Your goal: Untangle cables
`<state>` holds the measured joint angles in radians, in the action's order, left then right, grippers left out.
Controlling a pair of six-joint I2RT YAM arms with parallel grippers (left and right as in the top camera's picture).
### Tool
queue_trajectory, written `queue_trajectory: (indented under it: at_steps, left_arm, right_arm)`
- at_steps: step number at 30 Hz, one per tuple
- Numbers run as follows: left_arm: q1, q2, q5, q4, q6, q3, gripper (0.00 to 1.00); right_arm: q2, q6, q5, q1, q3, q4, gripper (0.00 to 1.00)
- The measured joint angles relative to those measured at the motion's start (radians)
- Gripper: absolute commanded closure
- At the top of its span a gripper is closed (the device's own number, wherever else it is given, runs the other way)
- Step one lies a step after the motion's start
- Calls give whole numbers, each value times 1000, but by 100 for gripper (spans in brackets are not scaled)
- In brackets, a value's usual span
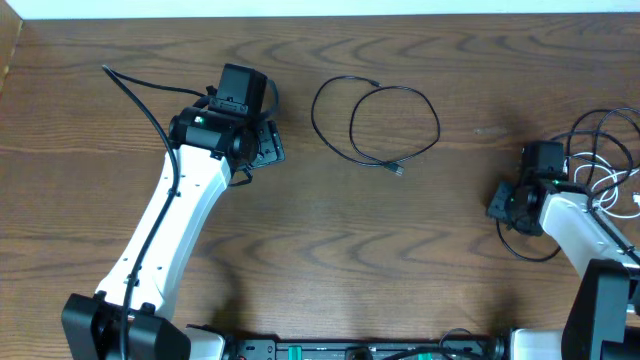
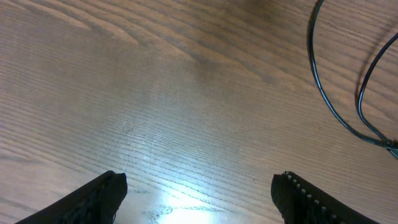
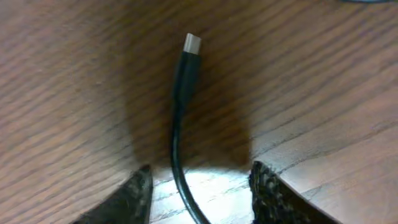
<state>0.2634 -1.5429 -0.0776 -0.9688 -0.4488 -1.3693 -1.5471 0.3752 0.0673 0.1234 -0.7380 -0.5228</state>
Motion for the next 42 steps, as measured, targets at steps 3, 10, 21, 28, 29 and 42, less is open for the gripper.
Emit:
queue_trajectory:
  at_steps: [3,10,21,28,29,42]
  left_arm:
    - [0,0,0,0,0,0,20]
    - [0,0,0,0,0,0,20]
    - [0,0,4,0,0,0,20]
    - [0,0,5,0,0,0,20]
    - [0,0,6,0,0,0,20]
    - [0,0,13,0,0,0,20]
  right_arm:
    - [0,25,12,-6,8,9,70]
    - [0,56,20,-8,11,13,73]
    - [17,88,37,-8,57,57,86]
    - [18,106,45,-8,65,104,99]
    - [16,106,44,-8,64,110,99]
    - [3,-2,38,111,-388,57,99]
